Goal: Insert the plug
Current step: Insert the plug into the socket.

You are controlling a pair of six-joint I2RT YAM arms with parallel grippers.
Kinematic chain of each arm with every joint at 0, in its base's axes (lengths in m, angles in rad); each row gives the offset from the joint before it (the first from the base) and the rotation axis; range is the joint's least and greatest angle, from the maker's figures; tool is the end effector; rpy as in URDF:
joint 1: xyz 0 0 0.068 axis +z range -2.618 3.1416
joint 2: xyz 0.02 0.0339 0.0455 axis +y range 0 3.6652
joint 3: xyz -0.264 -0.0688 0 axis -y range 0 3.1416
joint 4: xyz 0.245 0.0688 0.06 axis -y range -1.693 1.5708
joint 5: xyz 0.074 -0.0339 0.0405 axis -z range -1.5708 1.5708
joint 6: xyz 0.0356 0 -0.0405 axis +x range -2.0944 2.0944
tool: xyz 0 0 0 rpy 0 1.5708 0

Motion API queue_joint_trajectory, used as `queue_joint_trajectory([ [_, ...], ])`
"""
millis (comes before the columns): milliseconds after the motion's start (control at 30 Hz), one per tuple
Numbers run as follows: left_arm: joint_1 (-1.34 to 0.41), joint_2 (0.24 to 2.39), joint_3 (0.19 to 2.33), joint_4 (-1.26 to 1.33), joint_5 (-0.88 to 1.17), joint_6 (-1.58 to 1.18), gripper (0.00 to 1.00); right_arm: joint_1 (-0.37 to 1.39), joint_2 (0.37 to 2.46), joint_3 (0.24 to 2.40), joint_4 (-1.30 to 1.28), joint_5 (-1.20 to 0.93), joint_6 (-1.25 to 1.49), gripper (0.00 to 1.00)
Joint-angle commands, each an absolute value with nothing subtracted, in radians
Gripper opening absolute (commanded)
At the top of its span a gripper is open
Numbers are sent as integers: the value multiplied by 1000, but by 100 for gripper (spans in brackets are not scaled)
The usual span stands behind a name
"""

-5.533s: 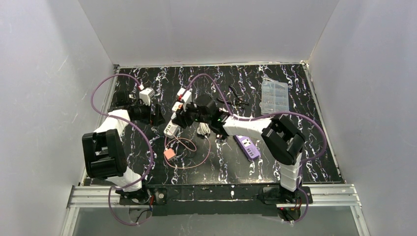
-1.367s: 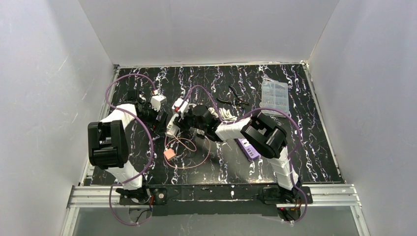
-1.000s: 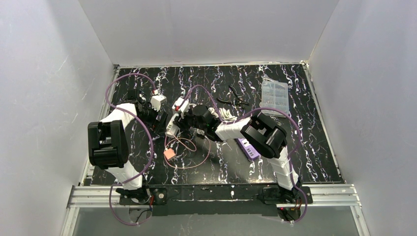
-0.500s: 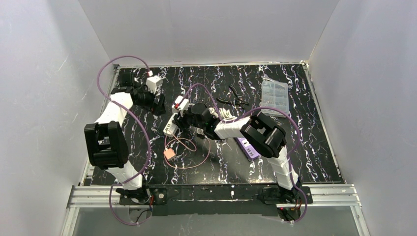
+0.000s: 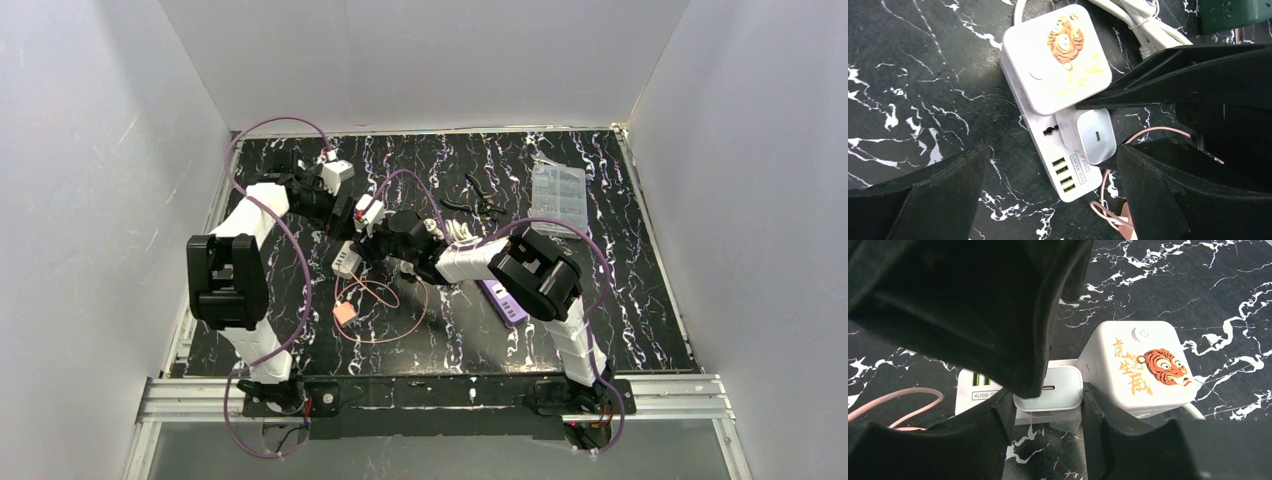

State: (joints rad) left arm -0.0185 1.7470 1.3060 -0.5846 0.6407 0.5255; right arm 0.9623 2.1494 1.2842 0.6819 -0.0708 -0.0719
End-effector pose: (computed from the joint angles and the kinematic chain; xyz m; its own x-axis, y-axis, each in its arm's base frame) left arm 0.3662 -0.0281 0.2354 -0.5766 0.4129 -0.7050 0.7098 0.6805 -0.1820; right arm 0.2704 0.3925 0.1670 -0.0423 -0.1860 -0.9816 -0.8635 0.5011 -0.0578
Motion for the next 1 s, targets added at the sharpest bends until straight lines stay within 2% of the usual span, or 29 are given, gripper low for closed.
queue_joint_trajectory([
  [0, -51, 1748, 1290, -606, 617, 571, 98, 959, 2197, 1259, 548, -64, 17, 3],
  [300, -69, 1755, 1245, -510, 470, 550, 98, 960, 2191, 1261, 550, -58, 29, 7],
  [700, -23, 1700, 1282, -552, 616, 481, 98, 960, 2195, 1267, 545, -67, 37, 7],
  [967, -27, 1718, 1253, -522, 498, 528, 98, 960, 2194, 1264, 548, -66, 38, 7],
])
